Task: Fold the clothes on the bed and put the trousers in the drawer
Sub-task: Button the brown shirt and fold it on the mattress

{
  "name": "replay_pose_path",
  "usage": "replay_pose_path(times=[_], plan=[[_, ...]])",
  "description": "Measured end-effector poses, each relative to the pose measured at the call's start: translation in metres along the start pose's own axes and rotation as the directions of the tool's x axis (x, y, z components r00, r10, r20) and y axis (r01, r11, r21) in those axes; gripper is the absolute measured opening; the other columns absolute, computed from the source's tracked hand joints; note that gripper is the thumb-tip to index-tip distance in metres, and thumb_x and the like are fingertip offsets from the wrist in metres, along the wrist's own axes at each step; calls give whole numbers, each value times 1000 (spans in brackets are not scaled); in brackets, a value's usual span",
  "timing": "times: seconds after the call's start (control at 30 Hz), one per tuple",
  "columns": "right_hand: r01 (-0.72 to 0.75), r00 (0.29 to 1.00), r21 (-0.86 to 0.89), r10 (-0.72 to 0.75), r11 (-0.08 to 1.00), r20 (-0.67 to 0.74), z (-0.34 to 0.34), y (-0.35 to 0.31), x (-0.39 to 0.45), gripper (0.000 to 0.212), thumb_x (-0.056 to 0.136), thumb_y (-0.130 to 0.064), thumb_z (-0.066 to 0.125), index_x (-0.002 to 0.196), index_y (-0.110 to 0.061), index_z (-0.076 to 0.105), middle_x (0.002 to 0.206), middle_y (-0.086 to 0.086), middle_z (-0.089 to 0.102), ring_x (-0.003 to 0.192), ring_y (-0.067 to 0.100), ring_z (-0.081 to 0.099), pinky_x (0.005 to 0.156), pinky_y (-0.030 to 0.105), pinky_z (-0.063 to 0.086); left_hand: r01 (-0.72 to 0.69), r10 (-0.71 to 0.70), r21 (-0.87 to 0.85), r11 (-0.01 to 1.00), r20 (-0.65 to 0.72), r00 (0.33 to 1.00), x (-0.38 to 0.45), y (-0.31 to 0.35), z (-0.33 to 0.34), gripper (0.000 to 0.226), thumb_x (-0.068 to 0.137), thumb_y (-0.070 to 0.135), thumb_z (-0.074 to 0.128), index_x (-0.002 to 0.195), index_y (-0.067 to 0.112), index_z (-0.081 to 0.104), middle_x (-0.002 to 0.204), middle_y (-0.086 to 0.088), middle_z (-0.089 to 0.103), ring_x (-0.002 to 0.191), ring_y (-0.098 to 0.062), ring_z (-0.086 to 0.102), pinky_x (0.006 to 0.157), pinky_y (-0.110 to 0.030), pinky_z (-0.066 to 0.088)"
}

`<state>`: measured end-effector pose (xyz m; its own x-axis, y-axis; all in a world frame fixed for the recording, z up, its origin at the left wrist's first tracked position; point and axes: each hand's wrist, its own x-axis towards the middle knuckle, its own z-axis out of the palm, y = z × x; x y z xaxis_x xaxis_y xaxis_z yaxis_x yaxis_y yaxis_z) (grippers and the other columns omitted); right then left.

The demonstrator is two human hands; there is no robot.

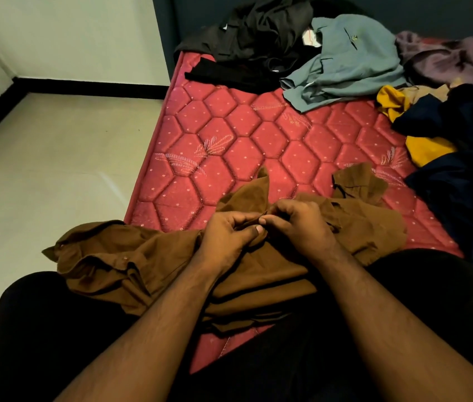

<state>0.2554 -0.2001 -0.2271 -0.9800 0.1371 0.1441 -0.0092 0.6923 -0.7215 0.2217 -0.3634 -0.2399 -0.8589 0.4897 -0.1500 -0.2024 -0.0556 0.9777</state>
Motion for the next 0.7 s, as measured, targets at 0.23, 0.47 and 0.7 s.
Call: replay_pose_path(times=[0.23, 0.47, 0.7], plan=[[125, 992, -206, -122, 971, 30, 4, 3, -2, 21, 90, -33, 59, 77, -17, 64, 73, -10, 58, 73, 18, 59, 62, 32, 44, 7, -11, -45, 999, -91, 996, 0, -5, 1, 25, 83, -12, 65, 99, 5, 74, 95, -11, 75, 91, -20, 70, 83, -30, 57], [218, 916, -590, -372, 778, -152, 5, -6, -6, 18, 86, -32, 59, 83, -15, 62, 106, 6, 62, 93, 29, 54, 73, 40, 41, 255, -255, 24, 967, -19, 967, 2, 13, 0, 21, 93, 7, 61, 72, 6, 65, 62, -7, 60, 52, -15, 50, 52, -21, 40], [40, 941, -590, 169, 806, 295, -15, -1, -11, 23, 88, -29, 58, 109, -21, 51, 107, 6, 63, 101, 29, 60, 77, 34, 45, 13, 65, 327, 945, -227, 972, -4, 41, -56, 12, 91, 9, 64, 92, 15, 74, 86, -2, 73, 75, -13, 63, 81, -35, 56]])
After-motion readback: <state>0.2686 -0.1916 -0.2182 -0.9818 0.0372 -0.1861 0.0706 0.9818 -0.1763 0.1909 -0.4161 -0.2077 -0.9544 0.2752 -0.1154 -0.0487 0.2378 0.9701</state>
